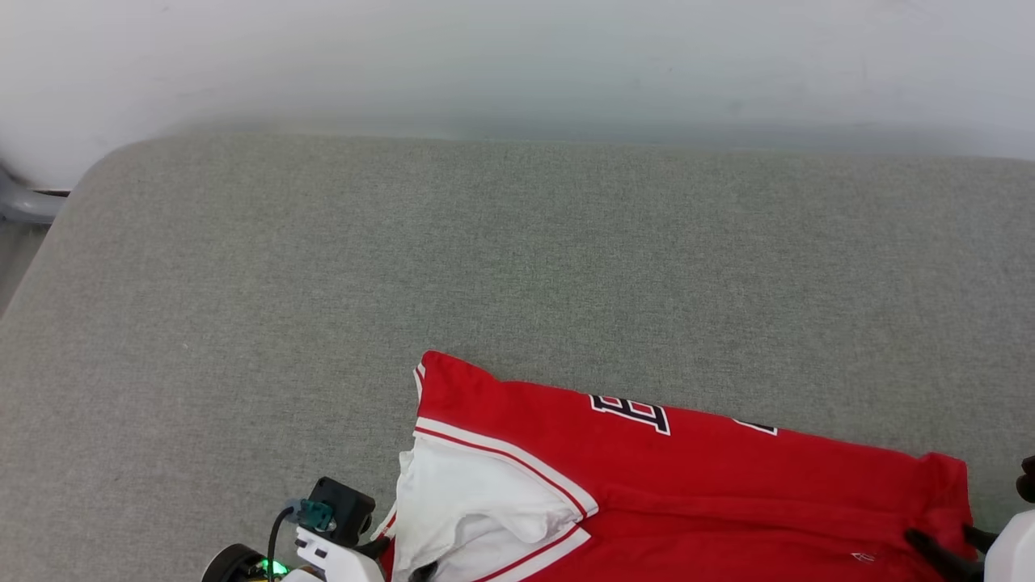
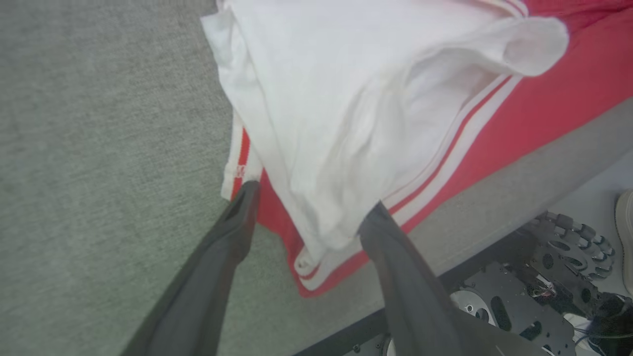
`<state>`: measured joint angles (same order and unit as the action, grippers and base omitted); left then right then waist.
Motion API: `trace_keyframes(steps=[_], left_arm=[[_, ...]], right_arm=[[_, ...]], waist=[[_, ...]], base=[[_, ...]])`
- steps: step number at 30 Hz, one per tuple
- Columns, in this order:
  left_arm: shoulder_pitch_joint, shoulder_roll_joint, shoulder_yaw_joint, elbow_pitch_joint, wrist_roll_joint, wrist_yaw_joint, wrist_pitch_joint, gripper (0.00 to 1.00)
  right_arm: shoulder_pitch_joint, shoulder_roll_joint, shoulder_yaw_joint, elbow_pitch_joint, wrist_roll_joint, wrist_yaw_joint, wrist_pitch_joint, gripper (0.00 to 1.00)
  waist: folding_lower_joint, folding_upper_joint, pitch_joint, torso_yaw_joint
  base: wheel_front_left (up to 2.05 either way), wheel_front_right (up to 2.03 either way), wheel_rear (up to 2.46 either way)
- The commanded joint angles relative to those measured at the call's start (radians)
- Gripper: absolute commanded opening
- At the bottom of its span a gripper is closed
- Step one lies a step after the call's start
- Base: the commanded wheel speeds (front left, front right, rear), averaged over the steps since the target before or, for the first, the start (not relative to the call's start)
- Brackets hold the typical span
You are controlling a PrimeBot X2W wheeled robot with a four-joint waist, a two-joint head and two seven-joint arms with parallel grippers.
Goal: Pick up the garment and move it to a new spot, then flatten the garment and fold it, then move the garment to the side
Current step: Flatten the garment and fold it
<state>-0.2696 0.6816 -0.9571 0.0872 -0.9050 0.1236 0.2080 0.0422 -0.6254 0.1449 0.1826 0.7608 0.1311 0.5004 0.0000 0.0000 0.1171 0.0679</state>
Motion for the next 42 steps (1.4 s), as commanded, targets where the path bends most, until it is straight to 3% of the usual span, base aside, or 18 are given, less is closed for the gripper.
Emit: trace_keyframes(steps=[1, 7, 13, 18, 21, 24, 34, 42], left_arm=[[0.011, -0.008, 0.003, 0.005, 0.002, 0.0, -0.015, 1.0], [0.017, -0.023, 0.038, 0.009, 0.009, 0.021, -0.1, 1.0], [0.022, -0.04, 0.106, 0.007, 0.048, 0.066, -0.278, 1.0], [0.012, -0.06, 0.148, 0.009, 0.138, 0.099, -0.444, 1.0], [0.026, -0.09, 0.205, -0.004, 0.197, 0.122, -0.471, 1.0], [0.051, -0.146, 0.329, -0.067, 0.332, 0.157, -0.474, 1.0], [0.182, -0.318, 0.621, -0.245, 0.693, 0.085, -0.473, 1.0], [0.221, -0.403, 0.711, -0.28, 0.808, -0.003, -0.473, 1.0]], right_arm=[[-0.002, 0.002, -0.002, 0.003, 0.004, -0.001, -0.007, 1.0], [0.014, 0.012, -0.049, -0.033, 0.027, -0.001, -0.001, 1.0], [0.041, 0.055, -0.148, -0.095, 0.017, -0.001, 0.075, 1.0], [0.065, 0.134, -0.239, -0.135, -0.04, -0.001, 0.164, 1.0], [0.069, 0.194, -0.308, -0.144, -0.08, -0.001, 0.212, 1.0], [0.057, 0.255, -0.38, -0.13, -0.137, -0.001, 0.25, 1.0], [-0.024, 0.361, -0.506, -0.057, -0.22, -0.001, 0.299, 1.0], [-0.049, 0.381, -0.5, 0.04, -0.213, -0.001, 0.332, 1.0]], waist=[[0.0, 0.0, -0.009, -0.003], [0.0, 0.0, -0.041, -0.012], [0.0, 0.0, -0.065, -0.017], [0.0, 0.0, -0.069, -0.013], [0.0, 0.0, -0.064, -0.008], [0.0, 0.0, -0.053, -0.001], [0.0, 0.0, 0.007, 0.017], [0.0, 0.0, 0.038, 0.031]], base=[[0.0, 0.0, 0.0], [0.0, 0.0, 0.0], [0.0, 0.0, 0.0], [0.0, 0.0, 0.0], [0.0, 0.0, 0.0], [0.0, 0.0, 0.0], [0.0, 0.0, 0.0], [0.0, 0.0, 0.0]])
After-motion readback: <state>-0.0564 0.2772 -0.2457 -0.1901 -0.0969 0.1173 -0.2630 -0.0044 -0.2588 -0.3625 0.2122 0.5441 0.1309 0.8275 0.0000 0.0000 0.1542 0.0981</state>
